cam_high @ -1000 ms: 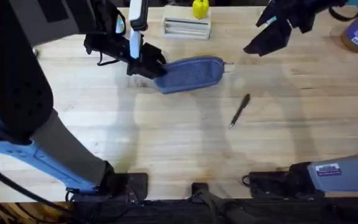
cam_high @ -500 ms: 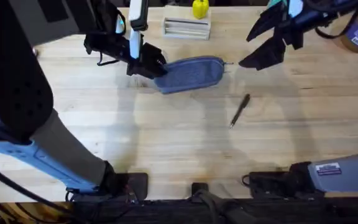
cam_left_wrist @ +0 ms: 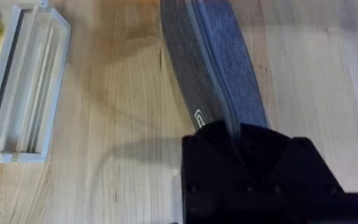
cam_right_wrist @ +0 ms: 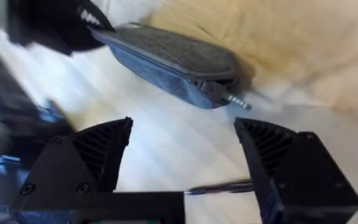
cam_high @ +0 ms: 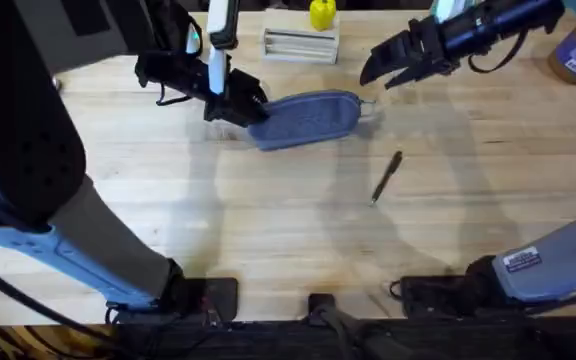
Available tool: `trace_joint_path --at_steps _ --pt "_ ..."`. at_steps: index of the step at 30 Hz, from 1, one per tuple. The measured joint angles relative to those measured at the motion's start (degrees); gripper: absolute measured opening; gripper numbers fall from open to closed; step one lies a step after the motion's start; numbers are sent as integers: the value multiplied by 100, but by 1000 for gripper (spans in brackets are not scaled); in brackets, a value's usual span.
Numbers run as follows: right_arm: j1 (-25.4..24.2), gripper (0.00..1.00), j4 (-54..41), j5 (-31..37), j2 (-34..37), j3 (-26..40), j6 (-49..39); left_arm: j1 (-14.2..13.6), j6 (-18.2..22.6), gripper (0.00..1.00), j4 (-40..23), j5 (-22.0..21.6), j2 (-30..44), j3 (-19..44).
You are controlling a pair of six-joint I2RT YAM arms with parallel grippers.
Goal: Unzip the bag, pick up the pens from the table one at a time and place them inside, then zip the bag closed.
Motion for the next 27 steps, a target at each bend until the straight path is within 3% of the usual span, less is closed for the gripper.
trace_joint_path --at_steps 7,17,27 --pt "-232 994 -40 -574 401 -105 932 0 0 42 0 0 0 0" --pt "-240 994 913 -929 662 -735 1694 0 0 42 0 1 0 0" --pt "64 994 1715 -1054 824 -822 2357 0 0 42 0 -1 0 0"
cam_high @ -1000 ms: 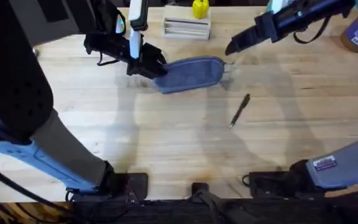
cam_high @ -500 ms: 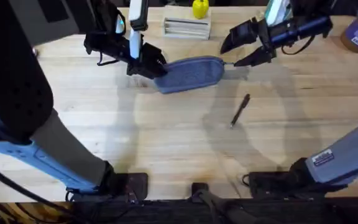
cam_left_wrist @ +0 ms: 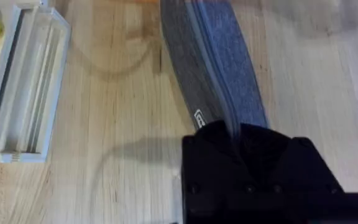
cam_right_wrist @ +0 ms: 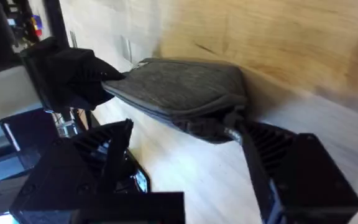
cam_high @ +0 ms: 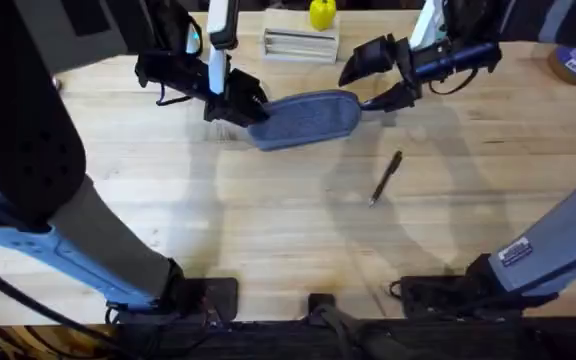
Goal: Unzip the bag, pick up the pens from the table one at a time and place them inside, then zip the bag closed.
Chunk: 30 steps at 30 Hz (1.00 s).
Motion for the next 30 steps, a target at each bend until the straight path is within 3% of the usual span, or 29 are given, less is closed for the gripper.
trace_joint_path --at_steps 6,18,30 --pt "143 994 105 -310 -2 0 132 0 0 42 0 0 0 0" --pt "-283 994 129 -1189 0 -2 130 0 0 42 0 0 0 0" --pt "-159 994 173 -1597 0 -2 106 0 0 42 0 0 0 0"
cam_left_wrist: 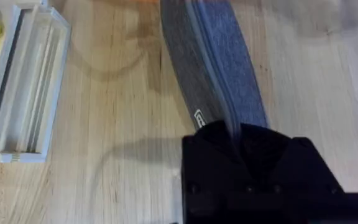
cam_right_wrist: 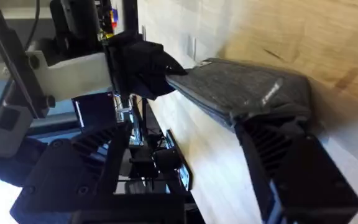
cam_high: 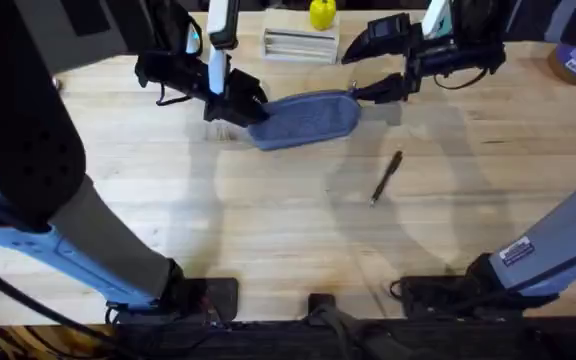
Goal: Unzip the bag, pick up the pens from the table one at a time and place them inside, then zip the bag closed.
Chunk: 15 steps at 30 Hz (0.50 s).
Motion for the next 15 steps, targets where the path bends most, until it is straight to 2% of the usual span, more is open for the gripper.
trace_joint_path --at_steps 4,15 --pt "25 994 102 -7 0 0 2 0 0 42 2 0 0 0" --pt "229 994 1108 23 -2 2 316 0 0 42 1 0 0 0"
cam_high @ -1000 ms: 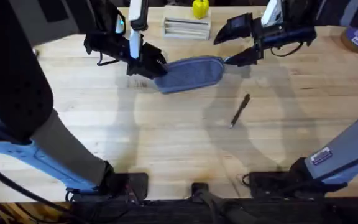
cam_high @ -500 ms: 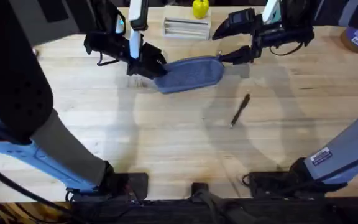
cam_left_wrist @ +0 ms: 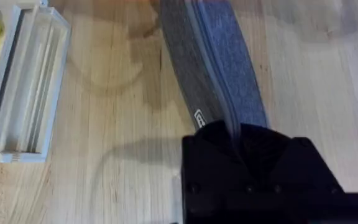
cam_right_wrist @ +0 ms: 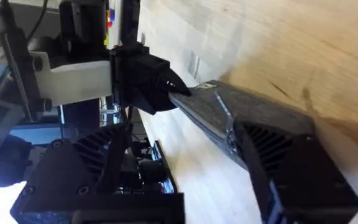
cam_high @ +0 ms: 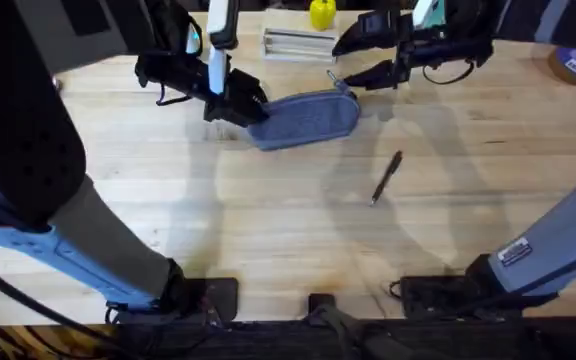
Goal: Unzip the bag, pick up the pens from the table one at a time and place them inside, then zip the bag closed.
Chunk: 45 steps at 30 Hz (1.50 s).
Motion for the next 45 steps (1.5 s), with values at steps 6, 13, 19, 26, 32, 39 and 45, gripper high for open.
trace_joint_path --at_steps 6,13,19,26,32,39,45 --pt "22 994 25 0 0 57 75 0 0 42 1 0 0 0" --pt "38 994 -104 98 2 90 95 0 0 42 0 0 0 0" --pt "96 994 -183 705 2 90 12 0 0 42 -1 0 0 0" --pt "182 994 -281 999 2 90 -177 0 0 42 1 0 0 0" --pt "247 994 -305 1514 0 90 -281 0 0 42 1 0 0 0" --pt "77 994 -286 1825 0 118 -319 0 0 42 1 0 0 0" --pt "-185 994 -476 1884 2 381 -406 0 0 42 4 0 0 0"
